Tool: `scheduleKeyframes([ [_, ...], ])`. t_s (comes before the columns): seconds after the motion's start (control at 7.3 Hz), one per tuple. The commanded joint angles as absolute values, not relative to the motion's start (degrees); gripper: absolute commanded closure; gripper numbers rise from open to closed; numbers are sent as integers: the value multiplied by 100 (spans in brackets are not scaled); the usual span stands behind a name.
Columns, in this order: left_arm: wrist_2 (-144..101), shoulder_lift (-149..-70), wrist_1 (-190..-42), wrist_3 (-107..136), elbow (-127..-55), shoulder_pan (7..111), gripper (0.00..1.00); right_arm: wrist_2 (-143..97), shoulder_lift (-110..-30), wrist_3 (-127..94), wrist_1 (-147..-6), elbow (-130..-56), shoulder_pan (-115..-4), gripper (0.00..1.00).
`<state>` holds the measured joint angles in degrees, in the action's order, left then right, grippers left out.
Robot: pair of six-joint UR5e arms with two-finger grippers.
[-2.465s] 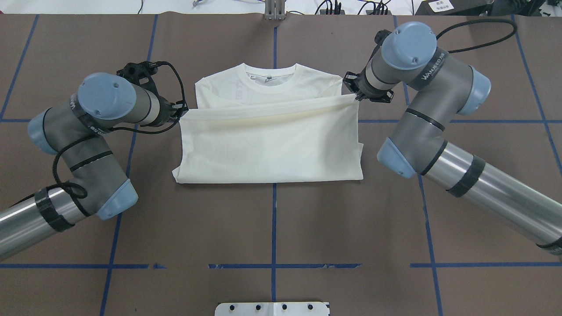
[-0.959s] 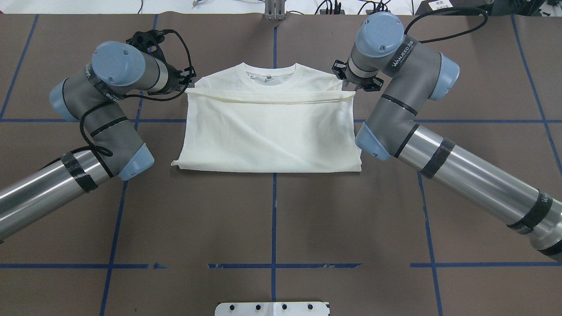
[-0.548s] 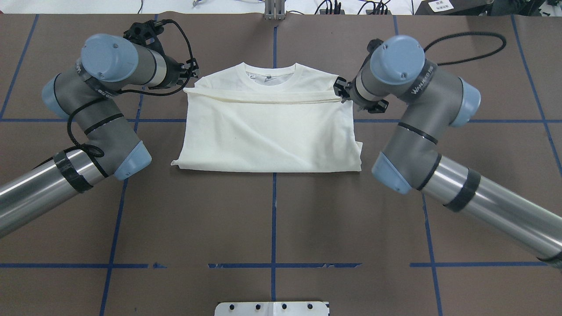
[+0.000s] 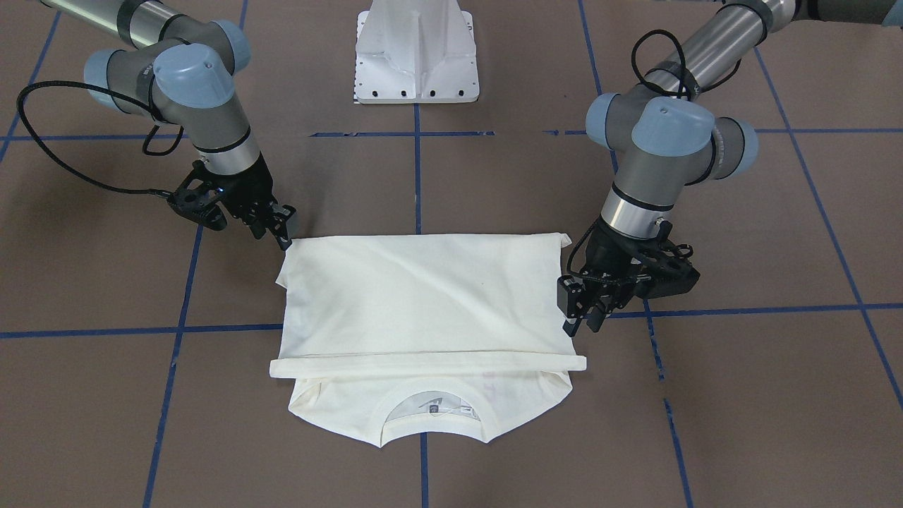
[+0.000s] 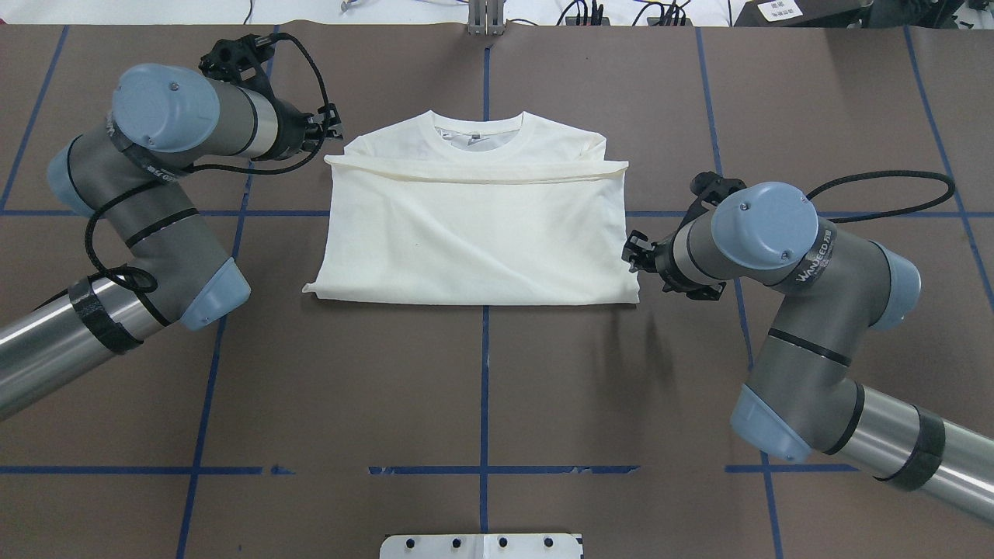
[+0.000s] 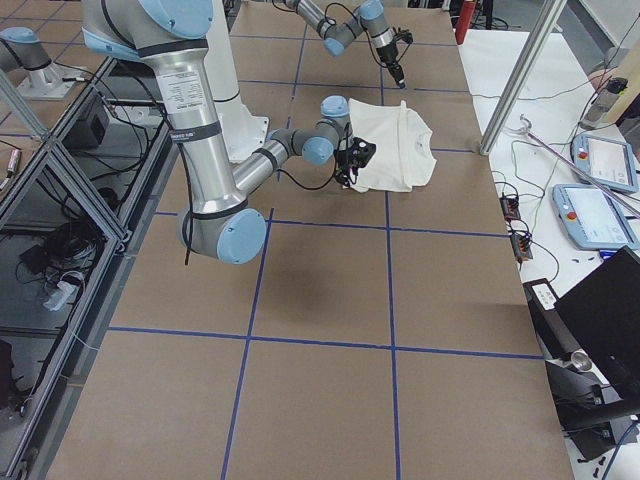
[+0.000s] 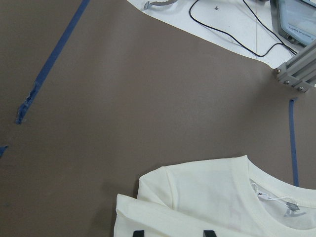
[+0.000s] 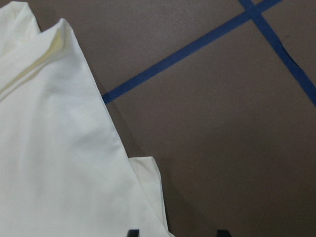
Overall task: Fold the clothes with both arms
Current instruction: 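Release the hem and move the right gripper to the folded shirt's near corner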
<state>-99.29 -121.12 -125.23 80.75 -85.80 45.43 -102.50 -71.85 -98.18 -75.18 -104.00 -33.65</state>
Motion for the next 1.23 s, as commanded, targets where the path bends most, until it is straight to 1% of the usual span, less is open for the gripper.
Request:
scheduleKeyframes([
  [0.0,-9879,-12103,-12507,8060,-8700,4535,50,-10231,-7190,-10343,-7515,-10415,-3165,37],
  [0.14,-9870,-12103,-12498,8060,-8710,4544,50,-10152,-7050,-10353,-7523,-10363,-3164,36],
  [0.41,-9853,-12103,-12489,8060,-8771,4544,50,-10002,-6830,-10389,-7524,-10021,-3155,35],
  [0.68,-9712,-12103,-12481,8060,-8771,4544,50,-9993,-6829,-10380,-7523,-9923,-3146,36],
  [0.82,-9660,-12103,-12480,8060,-8771,4553,50,-9993,-6829,-10415,-7523,-9923,-3138,59],
  [0.96,-9659,-12076,-12480,8060,-8780,4553,51,-10002,-6838,-10406,-7523,-9923,-3112,100],
  [1.1,-9650,-12076,-12480,8060,-8780,4570,51,-10002,-6829,-10415,-7515,-9932,-3103,100],
])
